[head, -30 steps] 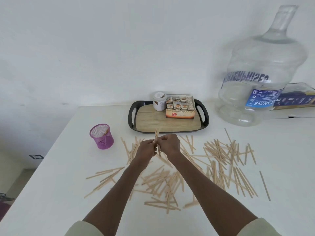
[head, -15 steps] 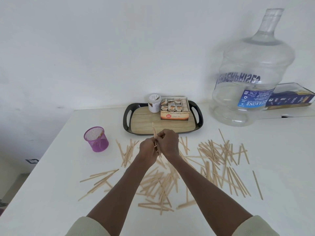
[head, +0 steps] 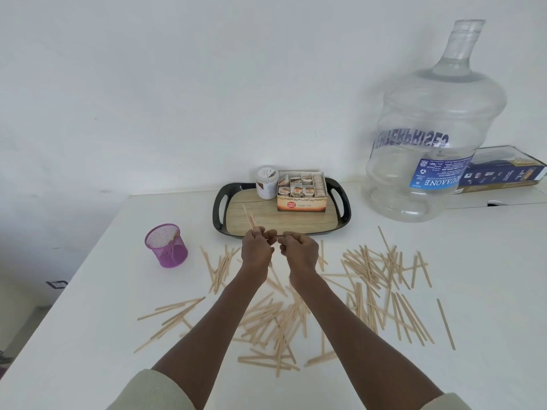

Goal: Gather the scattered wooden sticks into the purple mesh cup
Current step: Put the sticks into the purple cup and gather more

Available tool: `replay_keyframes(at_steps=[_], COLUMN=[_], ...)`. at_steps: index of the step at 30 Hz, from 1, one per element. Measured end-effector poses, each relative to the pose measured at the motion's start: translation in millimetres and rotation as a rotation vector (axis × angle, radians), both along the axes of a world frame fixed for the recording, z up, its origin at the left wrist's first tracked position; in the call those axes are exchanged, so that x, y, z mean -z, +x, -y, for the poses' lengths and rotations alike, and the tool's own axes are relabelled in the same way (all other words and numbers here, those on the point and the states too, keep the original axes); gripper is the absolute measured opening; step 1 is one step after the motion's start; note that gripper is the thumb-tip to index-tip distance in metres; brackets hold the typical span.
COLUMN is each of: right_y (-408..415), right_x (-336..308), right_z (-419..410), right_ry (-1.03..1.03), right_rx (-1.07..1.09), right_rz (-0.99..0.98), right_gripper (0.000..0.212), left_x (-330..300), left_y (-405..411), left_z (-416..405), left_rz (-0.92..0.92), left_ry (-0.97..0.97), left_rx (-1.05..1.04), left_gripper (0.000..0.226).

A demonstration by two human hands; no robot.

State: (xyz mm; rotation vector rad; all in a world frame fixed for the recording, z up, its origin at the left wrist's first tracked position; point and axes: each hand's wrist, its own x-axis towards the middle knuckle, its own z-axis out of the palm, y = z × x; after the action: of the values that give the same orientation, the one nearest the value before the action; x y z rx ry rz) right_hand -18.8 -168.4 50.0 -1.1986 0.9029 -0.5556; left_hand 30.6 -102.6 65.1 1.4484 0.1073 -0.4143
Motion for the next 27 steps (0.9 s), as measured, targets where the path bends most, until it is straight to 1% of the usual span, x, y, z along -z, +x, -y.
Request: replay_keyframes(at_steps=[1, 3, 6, 8, 10, 12, 15, 17, 20, 25, 27], right_y=[-0.6, -1.6, -6.1, -7.0, -4.5, -0.5, 3.8, 3.5, 2.7, -2.0, -3.5], right_x=[0.5, 1.1, -3.9, -10.4, -17.0, -24.0, -28.3, -29.2, -29.2, -23.6, -21.4], right_z=[0.8, 0.4, -1.7, -2.8, -4.1, -6.6, -8.2, -8.4, -8.9, -7.3, -7.4], right_ry=[0.146, 0.437, 0.798, 0.947, 0.965, 0.927, 0.908, 0.9, 0.928, 0.9, 0.907], right_rx=[0.01, -0.067, -0.242, -0.354, -0.392, -0.417, -0.405, -0.395, -0.38, -0.326, -0.298], right_rz=[0.016, 0.101, 0.267, 0.423, 0.508, 0.518, 0.511, 0.498, 0.51, 0.462, 0.456], right_gripper=[0.008, 0.015, 0.042, 0.053, 0.052, 0.045, 0.041, 0.043, 0.05, 0.054, 0.054], left_x=[-2.0, -6.1, -10.9, -13.1, -15.3, -18.0, -22.0, -22.5, -22.3, -29.4, -30.3], left_y=[-2.0, -7.0, -15.8, -22.2, -27.8, -30.7, -28.7, -26.1, -24.7, -26.8, -28.5], left_z=[1.3, 3.1, 4.9, 6.0, 5.2, 3.6, 4.3, 5.4, 6.3, 6.7, 5.3], left_rz=[0.034, 0.093, 0.194, 0.279, 0.34, 0.347, 0.371, 0.401, 0.403, 0.371, 0.376], left_ry=[0.014, 0.014, -0.037, -0.049, -0.034, -0.046, -0.016, 0.018, 0.012, -0.036, -0.035], left_rx=[-0.015, -0.028, 0.021, 0.075, 0.109, 0.109, 0.059, 0.029, 0.041, 0.045, 0.082], left_gripper=[0.026, 0.026, 0.025, 0.021, 0.013, 0.005, 0.01, 0.016, 0.022, 0.018, 0.022])
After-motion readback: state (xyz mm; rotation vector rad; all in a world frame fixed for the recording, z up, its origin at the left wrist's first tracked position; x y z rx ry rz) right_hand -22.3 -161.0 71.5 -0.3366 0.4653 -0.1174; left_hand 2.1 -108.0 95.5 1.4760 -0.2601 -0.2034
